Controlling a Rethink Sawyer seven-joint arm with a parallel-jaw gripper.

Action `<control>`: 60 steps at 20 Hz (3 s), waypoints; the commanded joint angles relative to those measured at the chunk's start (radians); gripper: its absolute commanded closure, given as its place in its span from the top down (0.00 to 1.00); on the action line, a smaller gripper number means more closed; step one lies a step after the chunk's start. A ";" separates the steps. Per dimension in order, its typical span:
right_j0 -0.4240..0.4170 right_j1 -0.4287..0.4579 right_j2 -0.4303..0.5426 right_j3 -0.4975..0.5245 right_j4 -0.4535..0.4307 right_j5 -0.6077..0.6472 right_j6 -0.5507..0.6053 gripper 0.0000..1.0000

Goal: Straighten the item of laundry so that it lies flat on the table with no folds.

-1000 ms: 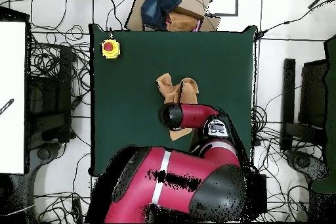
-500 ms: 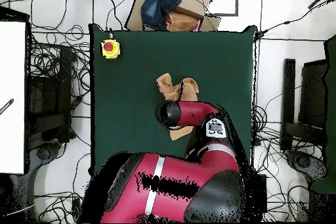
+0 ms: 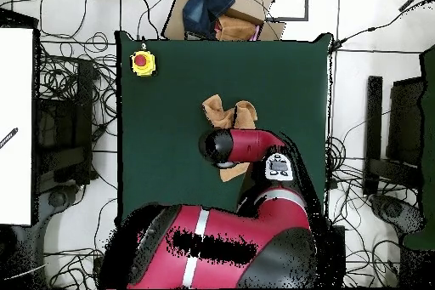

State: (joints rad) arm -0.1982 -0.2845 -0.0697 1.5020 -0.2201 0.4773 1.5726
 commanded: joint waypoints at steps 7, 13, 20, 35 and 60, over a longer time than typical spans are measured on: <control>0.008 -0.035 0.089 0.076 0.025 0.111 0.087 1.00; -0.007 -0.047 0.095 0.078 0.025 0.114 0.075 1.00; -0.027 -0.053 0.104 0.096 0.022 0.091 0.070 1.00; -0.010 0.016 0.078 0.144 -0.030 -0.134 0.135 1.00; -0.026 0.123 0.057 0.147 -0.044 -0.324 0.123 1.00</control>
State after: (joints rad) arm -0.2109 -0.2167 -0.0662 1.6228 -0.2261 0.2300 1.5726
